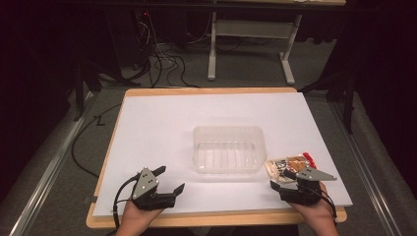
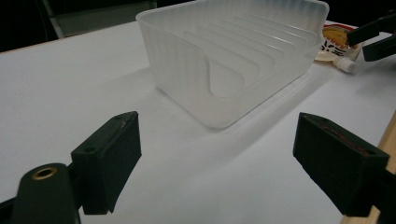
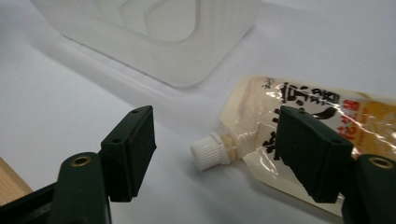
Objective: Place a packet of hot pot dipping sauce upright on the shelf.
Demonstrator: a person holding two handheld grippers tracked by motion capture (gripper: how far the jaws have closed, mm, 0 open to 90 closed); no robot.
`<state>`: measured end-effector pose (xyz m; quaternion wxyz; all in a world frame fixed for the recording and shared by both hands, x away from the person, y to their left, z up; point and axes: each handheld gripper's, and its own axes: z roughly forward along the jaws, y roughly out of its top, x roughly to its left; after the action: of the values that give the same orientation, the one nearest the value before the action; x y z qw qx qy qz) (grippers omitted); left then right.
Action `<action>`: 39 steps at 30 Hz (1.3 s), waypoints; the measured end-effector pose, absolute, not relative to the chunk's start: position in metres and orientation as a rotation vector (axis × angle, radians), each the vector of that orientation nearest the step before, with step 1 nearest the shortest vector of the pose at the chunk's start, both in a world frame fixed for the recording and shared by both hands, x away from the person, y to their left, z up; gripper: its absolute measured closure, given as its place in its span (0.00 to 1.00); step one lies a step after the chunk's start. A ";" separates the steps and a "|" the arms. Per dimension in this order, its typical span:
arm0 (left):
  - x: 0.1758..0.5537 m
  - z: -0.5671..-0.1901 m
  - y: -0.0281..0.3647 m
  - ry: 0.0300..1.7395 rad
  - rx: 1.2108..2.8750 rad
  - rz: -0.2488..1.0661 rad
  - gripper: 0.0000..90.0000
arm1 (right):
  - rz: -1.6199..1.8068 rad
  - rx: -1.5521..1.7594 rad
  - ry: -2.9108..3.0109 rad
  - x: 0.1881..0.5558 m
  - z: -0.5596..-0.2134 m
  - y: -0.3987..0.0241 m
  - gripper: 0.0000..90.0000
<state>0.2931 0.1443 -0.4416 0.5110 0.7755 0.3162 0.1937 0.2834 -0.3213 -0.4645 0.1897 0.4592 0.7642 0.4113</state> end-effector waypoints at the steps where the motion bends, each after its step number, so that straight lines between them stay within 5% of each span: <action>1: 0.293 -0.442 0.144 0.761 1.867 0.466 0.17 | 1.146 1.287 2.162 0.285 -0.465 -0.319 0.33; 28: 0.293 -0.442 0.144 0.760 1.869 0.466 0.17 | 1.086 1.318 2.258 0.303 -0.481 -0.311 0.30; 39: 0.293 -0.442 0.143 0.758 1.871 0.466 0.17 | 1.000 1.283 2.234 0.302 -0.482 -0.306 0.42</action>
<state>0.2927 0.1434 -0.4419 0.5098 0.7769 0.3148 0.1935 0.3017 -0.3063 -0.4819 0.1881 0.4561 0.7939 0.3555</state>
